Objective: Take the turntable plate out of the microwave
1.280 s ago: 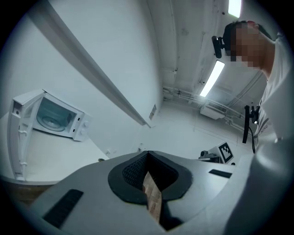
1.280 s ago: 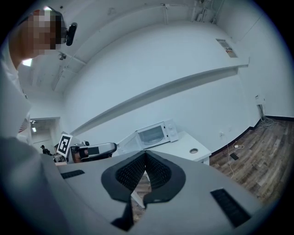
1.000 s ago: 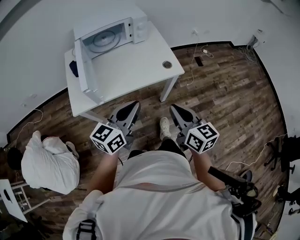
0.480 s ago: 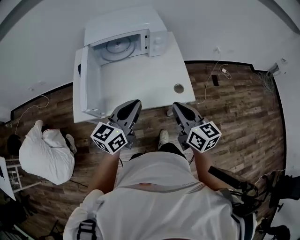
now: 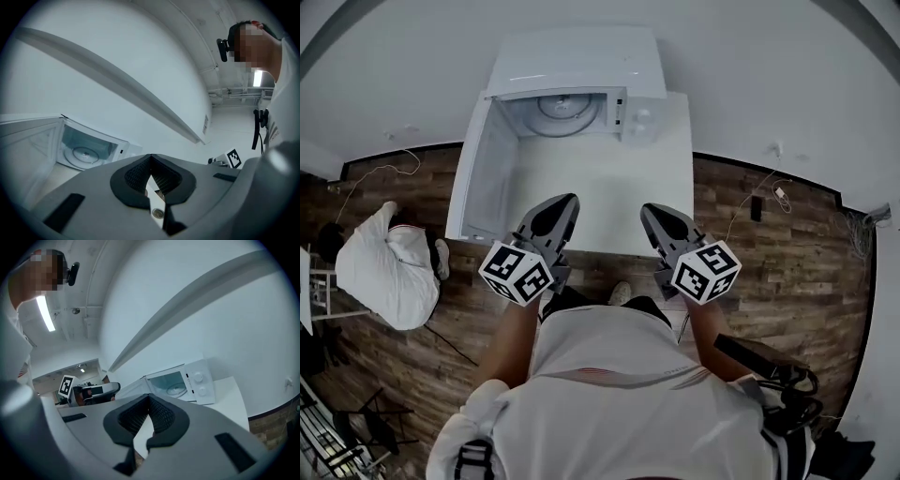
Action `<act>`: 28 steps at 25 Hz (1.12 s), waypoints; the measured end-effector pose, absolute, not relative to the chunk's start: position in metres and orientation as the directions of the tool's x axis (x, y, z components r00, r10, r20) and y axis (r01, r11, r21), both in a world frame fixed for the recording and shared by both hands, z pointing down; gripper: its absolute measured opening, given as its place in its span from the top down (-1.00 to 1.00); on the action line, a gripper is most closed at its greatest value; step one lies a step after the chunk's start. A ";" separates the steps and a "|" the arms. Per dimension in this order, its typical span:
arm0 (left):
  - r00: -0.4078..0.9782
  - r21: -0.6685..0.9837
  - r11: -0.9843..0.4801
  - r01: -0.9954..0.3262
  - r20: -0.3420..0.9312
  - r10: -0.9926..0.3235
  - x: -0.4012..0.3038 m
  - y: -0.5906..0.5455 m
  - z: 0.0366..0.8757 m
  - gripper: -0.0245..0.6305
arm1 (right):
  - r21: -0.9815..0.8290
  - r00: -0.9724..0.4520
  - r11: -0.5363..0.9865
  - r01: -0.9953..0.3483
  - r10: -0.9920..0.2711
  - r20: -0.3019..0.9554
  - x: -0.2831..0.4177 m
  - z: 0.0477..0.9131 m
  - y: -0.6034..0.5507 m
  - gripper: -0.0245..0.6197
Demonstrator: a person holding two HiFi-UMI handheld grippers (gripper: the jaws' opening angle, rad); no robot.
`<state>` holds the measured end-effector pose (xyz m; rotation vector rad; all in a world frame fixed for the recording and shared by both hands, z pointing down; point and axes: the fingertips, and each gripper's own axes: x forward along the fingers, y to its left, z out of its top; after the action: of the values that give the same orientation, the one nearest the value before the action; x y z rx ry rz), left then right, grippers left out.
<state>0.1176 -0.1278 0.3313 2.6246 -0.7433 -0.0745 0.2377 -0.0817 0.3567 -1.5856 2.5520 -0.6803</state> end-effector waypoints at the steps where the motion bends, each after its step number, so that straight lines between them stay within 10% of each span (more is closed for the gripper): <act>1: 0.846 0.402 -0.762 -0.507 0.065 -0.529 0.118 -0.133 0.332 0.89 | -0.405 -0.478 0.379 -0.832 -0.860 0.176 0.241 0.359 -0.088 0.91; 28: 0.807 0.477 -0.684 -0.552 0.099 -0.582 0.061 -0.243 0.361 0.89 | -0.411 -0.510 0.387 -0.825 -0.823 0.249 0.150 0.368 -0.204 0.91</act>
<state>0.0614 -0.2426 0.3614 2.4976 -0.8420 -0.0827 0.1503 -0.2036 0.3684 -1.5571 2.6193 -0.7803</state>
